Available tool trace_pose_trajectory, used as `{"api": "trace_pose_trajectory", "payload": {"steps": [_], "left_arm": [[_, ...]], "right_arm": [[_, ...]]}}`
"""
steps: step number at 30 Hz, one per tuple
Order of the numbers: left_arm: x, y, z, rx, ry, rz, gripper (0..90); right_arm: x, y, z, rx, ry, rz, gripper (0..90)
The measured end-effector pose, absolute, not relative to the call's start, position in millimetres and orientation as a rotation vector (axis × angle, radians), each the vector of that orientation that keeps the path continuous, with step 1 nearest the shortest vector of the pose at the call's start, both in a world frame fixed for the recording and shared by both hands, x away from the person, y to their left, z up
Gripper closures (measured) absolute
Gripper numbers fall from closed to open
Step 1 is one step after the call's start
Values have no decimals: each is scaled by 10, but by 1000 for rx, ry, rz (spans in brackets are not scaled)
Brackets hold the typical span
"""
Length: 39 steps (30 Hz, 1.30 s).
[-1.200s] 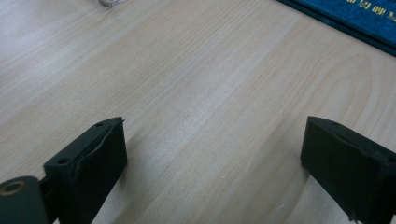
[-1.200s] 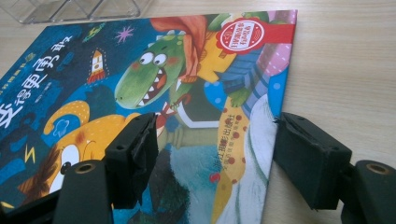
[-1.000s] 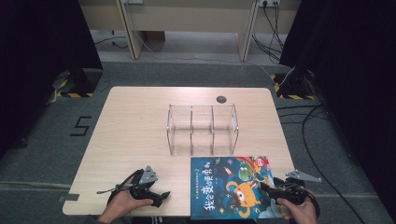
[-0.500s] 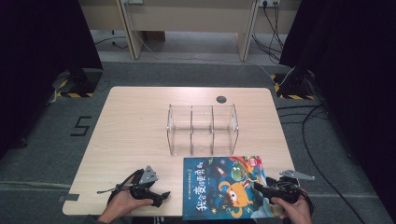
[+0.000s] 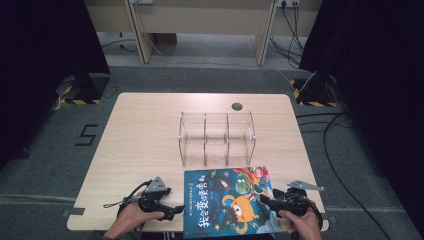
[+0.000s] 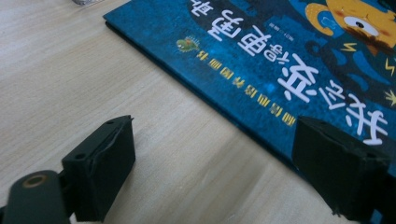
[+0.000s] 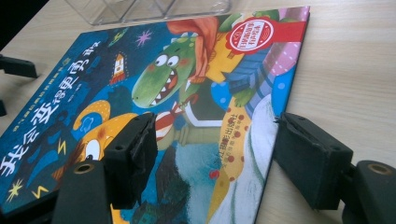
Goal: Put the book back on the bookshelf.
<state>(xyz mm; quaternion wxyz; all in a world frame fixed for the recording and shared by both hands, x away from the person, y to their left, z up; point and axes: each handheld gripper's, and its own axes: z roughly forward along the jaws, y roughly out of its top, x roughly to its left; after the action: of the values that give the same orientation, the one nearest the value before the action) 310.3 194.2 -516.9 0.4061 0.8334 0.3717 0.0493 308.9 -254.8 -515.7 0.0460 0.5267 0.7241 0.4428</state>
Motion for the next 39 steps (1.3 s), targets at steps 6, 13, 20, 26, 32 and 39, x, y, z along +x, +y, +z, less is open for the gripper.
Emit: {"api": "trace_pose_trajectory", "payload": {"steps": [6, 13, 20, 26, 32, 39], "left_arm": [[3088, 1936, -5154, 2092, 944, 84, 194], [3072, 1936, -5154, 2040, 987, 20, 266], [3075, 1951, -5148, 2023, 1020, 3, 315], [3097, 1981, -5155, 1983, 1051, -41, 325], [3085, 1945, -5150, 2016, 1018, -20, 341], [3084, 1961, -5158, 2017, 1001, -14, 309]], "right_arm": [[3075, -2396, -5168, 1612, 2247, 1408, 306], [3062, -2293, -5174, 1626, 2225, 1416, 288], [3068, -2303, -5215, 1804, 2055, 1536, 282], [3053, -2376, -5274, 2009, 1883, 1719, 282], [3021, -2369, -5357, 2132, 1886, 1870, 393], [3021, -2410, -5276, 1819, 2142, 1752, 511]]}}
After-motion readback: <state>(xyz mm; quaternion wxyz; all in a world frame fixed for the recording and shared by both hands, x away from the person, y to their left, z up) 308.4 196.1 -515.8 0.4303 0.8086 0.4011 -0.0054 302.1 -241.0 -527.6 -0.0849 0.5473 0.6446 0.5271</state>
